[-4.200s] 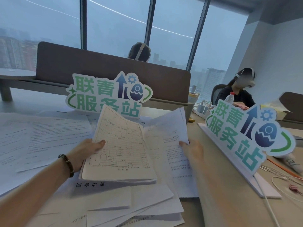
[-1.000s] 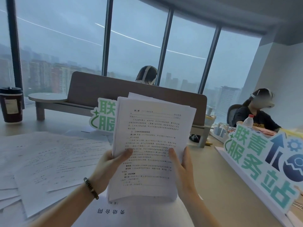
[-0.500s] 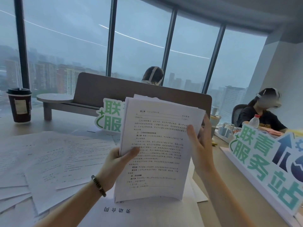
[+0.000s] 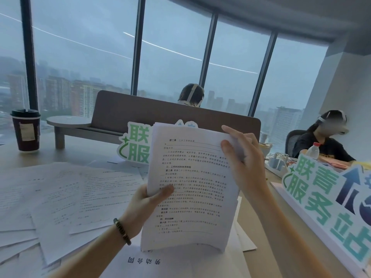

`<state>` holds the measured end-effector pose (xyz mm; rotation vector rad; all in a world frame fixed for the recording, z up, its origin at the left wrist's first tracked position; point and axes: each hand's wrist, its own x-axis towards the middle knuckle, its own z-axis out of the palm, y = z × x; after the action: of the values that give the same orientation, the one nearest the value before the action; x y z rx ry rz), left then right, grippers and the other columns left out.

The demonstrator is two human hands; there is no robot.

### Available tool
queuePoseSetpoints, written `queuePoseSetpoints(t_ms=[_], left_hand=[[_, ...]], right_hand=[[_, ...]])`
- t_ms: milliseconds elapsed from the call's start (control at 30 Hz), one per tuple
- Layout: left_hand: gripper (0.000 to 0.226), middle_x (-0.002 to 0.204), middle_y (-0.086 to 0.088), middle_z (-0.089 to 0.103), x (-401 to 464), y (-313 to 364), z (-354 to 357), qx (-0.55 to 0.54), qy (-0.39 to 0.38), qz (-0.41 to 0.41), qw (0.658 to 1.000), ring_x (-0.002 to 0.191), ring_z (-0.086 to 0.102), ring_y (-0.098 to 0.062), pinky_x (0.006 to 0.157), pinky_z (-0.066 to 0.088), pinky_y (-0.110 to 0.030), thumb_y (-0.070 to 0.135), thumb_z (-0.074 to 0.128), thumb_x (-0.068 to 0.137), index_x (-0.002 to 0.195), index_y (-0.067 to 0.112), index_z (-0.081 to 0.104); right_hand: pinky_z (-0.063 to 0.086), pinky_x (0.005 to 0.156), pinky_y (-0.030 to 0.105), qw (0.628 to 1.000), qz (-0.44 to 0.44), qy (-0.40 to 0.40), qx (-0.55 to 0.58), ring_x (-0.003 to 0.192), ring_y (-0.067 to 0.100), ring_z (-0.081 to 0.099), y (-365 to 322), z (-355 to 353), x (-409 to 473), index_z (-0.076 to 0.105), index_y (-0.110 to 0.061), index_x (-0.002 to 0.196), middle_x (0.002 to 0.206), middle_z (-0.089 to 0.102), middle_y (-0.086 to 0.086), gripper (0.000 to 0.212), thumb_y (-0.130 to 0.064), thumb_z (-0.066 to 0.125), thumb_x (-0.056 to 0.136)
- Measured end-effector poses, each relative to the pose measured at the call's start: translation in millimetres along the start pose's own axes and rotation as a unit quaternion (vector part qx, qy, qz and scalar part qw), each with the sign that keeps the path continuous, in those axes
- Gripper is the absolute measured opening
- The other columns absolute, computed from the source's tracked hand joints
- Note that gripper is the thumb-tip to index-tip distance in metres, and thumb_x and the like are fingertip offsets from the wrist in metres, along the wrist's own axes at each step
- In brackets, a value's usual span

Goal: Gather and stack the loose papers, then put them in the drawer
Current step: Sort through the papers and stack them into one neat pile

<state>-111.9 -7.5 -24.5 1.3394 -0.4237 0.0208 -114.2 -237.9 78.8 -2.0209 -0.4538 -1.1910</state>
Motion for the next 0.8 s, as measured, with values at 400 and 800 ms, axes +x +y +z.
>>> queuePoseSetpoints(t_ms=[400,800], left_hand=[[0.069,0.11,-0.012,0.074,-3,-7,-2,0.002,-0.009,-0.036,0.999,0.099,0.071,-0.033,0.086,0.056,-0.055,0.057,0.086,0.054,0.109,0.017,0.073],[0.027,0.103,-0.008,0.076,5,6,3,0.027,0.024,-0.049,0.998,0.093,0.073,-0.03,0.076,0.06,-0.044,0.021,0.071,0.084,0.109,0.013,0.07]], right_hand=[[0.059,0.083,0.055,0.871,0.365,-0.116,0.309,0.095,0.034,0.073,27,12,-65,0.07,-0.013,0.114,0.104,0.077,0.009,0.028,-0.023,0.071,0.088],[0.061,0.073,0.047,0.843,0.412,-0.095,0.334,0.088,0.032,0.075,29,26,-79,0.07,-0.012,0.111,0.103,0.077,0.01,0.021,-0.01,0.069,0.09]])
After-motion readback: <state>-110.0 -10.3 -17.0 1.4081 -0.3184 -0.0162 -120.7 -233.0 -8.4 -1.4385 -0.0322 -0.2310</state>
